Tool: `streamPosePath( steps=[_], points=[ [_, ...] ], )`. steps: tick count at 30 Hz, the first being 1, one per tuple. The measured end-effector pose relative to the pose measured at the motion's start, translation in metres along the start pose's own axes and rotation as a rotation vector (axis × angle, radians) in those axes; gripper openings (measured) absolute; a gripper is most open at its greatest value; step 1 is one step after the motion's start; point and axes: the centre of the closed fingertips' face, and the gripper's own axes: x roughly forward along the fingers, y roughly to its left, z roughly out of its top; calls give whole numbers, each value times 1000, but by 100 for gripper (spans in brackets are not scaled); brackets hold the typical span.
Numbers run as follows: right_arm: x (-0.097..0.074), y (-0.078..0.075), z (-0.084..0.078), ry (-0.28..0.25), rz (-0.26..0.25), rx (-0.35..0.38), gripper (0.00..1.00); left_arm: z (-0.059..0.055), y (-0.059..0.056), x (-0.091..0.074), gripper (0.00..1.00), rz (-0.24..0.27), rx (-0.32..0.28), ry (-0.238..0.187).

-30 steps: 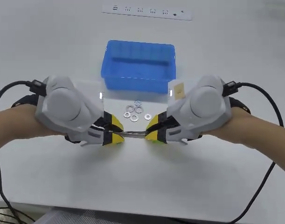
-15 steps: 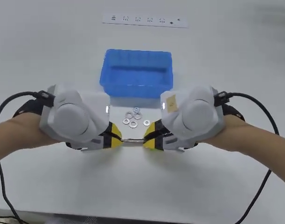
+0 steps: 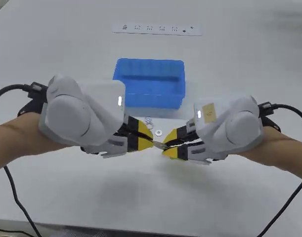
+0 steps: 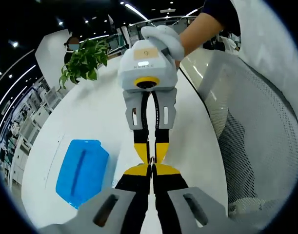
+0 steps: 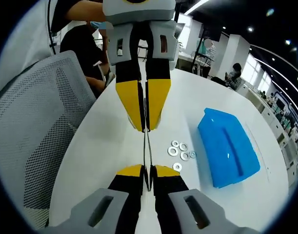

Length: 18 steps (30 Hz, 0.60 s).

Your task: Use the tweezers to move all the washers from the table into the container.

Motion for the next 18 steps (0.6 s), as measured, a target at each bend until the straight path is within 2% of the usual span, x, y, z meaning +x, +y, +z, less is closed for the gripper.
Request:
streamPosePath(
  steps=[2,3,5,11,14,18],
  points=[
    [-5,-1,-2,-16,-4,14,8,12,2,5,5,10,-5,-50],
    [-8,-1,-4,-24,-3,17,8,19,2,9,5,10,-29,-82],
    [-12,-2,-6,-39,-9,28,8,26,4,15,5,20,-47,-121],
    [-16,-3,-11,-53,-11,40,8,36,8,26,5,26,-118,-214],
    [-15,-5,-10,-61,-15,49,8,36,13,25,5,68,-168,-232],
    [-14,-2,-9,-61,-8,15,8,34,7,22,4,69,-146,-223]
  ],
)
